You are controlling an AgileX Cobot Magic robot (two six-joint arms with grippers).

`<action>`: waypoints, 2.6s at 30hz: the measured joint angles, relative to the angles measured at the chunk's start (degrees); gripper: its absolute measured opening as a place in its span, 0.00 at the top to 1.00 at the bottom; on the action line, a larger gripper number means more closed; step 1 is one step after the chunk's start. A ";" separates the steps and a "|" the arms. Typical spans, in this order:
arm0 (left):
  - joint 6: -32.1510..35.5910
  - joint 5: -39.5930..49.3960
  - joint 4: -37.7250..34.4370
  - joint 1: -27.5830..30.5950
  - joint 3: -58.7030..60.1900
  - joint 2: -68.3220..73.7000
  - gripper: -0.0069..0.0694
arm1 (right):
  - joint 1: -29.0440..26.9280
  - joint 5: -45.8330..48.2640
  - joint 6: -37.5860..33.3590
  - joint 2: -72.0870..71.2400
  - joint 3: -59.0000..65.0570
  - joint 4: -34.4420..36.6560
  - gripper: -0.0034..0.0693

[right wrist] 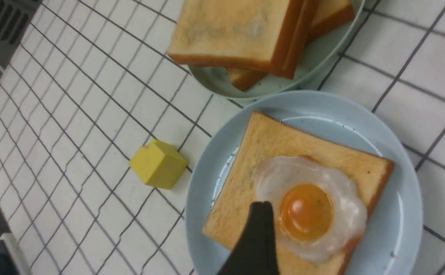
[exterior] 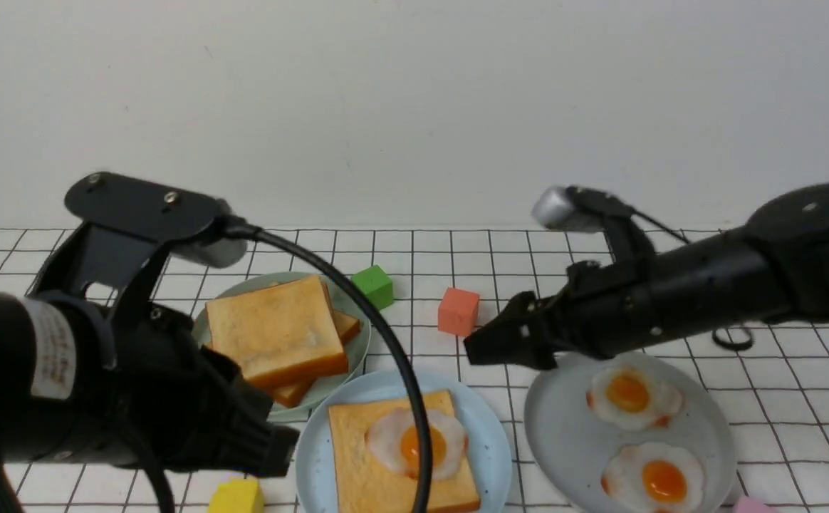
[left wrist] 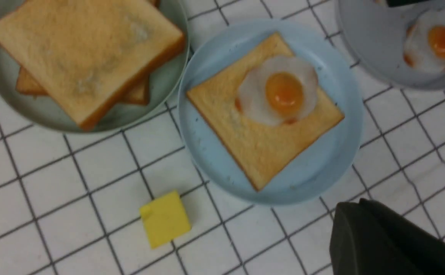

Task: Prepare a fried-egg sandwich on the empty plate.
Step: Use the left arm to grab a slice of bread, then use the left arm to place a slice of bread on the fried egg in the middle

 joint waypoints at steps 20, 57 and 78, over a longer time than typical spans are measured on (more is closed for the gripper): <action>-2.11 -11.58 -13.52 28.98 0.02 16.32 0.89 | 7.45 11.00 39.02 -28.42 2.84 -42.61 0.19; 33.90 -9.51 -44.36 40.73 -10.86 40.76 0.90 | 11.85 5.68 38.89 -28.29 4.23 -44.97 0.20; 41.32 -17.80 -63.43 21.69 2.97 38.36 0.89 | 11.86 5.87 38.89 -28.29 4.23 -45.68 0.20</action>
